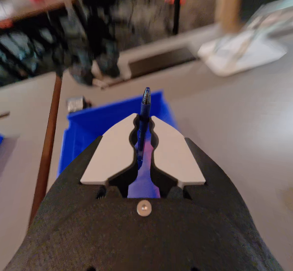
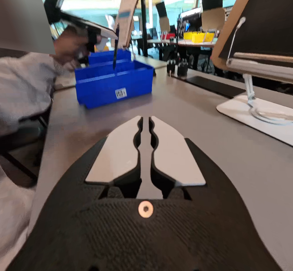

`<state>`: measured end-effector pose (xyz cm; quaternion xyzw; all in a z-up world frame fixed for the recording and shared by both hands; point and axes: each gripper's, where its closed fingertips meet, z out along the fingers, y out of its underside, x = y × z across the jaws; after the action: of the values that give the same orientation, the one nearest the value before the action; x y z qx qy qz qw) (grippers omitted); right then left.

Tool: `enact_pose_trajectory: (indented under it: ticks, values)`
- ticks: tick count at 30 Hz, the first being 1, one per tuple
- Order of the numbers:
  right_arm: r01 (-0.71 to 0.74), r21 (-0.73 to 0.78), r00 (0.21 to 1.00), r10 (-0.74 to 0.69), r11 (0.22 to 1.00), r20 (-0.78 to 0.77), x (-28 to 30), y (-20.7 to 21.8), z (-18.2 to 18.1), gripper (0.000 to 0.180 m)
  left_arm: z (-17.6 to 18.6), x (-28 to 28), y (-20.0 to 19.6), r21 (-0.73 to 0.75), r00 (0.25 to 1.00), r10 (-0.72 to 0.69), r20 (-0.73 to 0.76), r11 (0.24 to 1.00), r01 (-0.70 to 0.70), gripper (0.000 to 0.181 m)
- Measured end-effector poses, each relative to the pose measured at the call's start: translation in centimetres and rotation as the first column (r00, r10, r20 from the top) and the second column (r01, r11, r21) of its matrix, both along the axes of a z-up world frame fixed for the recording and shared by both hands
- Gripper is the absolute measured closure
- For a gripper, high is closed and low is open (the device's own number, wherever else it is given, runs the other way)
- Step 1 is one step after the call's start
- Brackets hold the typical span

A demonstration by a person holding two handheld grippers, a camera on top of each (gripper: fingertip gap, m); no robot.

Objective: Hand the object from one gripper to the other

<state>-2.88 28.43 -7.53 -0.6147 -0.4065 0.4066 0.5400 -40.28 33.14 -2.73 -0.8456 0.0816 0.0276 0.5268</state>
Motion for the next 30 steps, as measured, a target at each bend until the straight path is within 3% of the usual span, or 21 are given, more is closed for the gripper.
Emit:
enact_pose_trajectory:
  ticks: [1,3,6,10,14,18,20,24,25,27,30]
  values:
    - [-0.010,-0.017,0.998,0.009,1.000,-0.055,-0.5,0.4,0.9,0.172,3.0,2.5,-0.7,0.117,0.998,-0.038,0.045,0.993,0.032,0.171]
    - [-0.019,-0.036,0.990,0.014,0.999,-0.137,-1.1,1.2,1.9,0.171,7.6,8.4,-2.5,0.322,0.970,-0.179,0.164,0.939,0.119,0.170]
    - [-0.066,-0.068,0.984,0.054,0.996,-0.171,-1.7,0.3,1.3,0.167,9.4,18.4,-5.3,0.538,0.808,-0.492,0.325,0.799,0.270,0.170]
    - [-0.172,0.000,0.985,0.172,0.985,0.002,-2.2,-2.1,-1.6,0.152,2.3,26.8,-5.0,0.513,0.627,-0.656,0.421,0.742,0.432,0.170]
    - [-0.148,-0.046,0.986,0.151,0.988,0.074,-1.5,-1.2,-3.6,0.140,-1.4,30.6,-3.8,0.526,0.425,-0.699,0.575,0.714,0.463,0.170]
    - [-0.171,-0.134,0.983,0.178,0.976,0.037,-1.5,-1.0,-4.0,0.135,-2.2,34.0,-4.7,0.514,0.361,-0.752,0.551,0.647,0.562,0.170]
    - [-0.205,-0.131,0.976,0.213,0.970,0.048,-1.9,-1.9,-4.2,0.164,-1.7,35.3,-6.0,0.530,0.345,-0.794,0.501,0.596,0.603,0.171]
    - [-0.209,-0.078,0.974,0.214,0.975,0.069,-3.0,-3.2,-4.0,0.165,-1.2,35.7,-7.1,0.557,0.322,-0.826,0.463,0.554,0.619,0.170]
    - [-0.206,-0.073,0.976,0.210,0.976,0.055,-3.2,-3.3,-3.8,0.165,-1.1,35.3,-7.0,0.574,0.320,-0.821,0.474,0.563,0.595,0.154]
    - [-0.199,-0.081,0.979,0.201,0.977,0.014,-3.2,-3.1,-3.3,0.165,-1.2,34.1,-5.9,0.599,0.330,-0.783,0.528,0.618,0.509,0.103]
    - [-0.189,-0.094,0.982,0.186,0.977,-0.044,-2.6,-2.5,-2.6,0.165,-1.7,33.5,-5.4,0.596,0.288,-0.752,0.593,0.650,0.471,0.097]
